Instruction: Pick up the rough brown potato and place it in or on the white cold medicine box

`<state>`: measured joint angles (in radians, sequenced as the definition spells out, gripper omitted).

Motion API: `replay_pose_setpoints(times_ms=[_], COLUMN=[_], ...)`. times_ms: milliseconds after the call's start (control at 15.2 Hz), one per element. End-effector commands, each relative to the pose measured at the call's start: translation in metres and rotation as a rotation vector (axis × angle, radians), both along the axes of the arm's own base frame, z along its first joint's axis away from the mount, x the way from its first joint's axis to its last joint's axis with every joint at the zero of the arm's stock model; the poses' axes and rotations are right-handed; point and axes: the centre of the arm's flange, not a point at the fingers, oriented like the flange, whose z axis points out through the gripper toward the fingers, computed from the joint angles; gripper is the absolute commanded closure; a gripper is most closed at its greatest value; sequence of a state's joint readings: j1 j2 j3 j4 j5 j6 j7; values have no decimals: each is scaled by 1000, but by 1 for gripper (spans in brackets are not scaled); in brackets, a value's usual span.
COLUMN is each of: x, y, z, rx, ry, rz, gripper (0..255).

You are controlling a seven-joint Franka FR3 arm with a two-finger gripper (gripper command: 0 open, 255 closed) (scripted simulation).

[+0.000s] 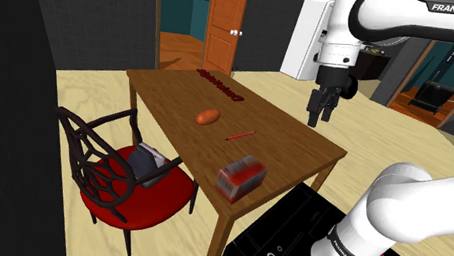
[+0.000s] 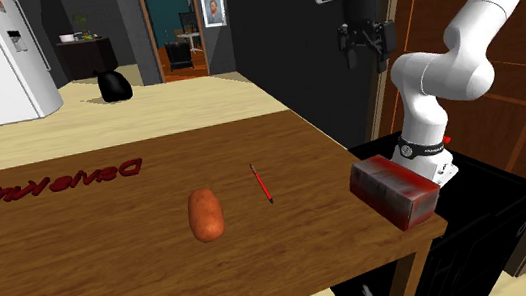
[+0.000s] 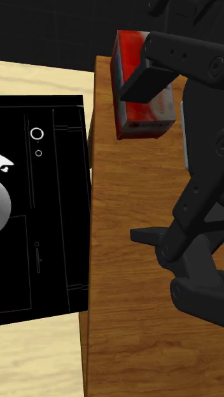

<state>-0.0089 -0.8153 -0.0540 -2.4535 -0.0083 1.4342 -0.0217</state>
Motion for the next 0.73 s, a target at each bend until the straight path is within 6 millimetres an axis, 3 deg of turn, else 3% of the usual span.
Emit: replay_pose_setpoints(times_ms=[0, 660], x=[0, 85], y=[0, -65], z=[0, -54], rx=[0, 40], ry=[0, -88], rz=[0, 381], gripper=[0, 0])
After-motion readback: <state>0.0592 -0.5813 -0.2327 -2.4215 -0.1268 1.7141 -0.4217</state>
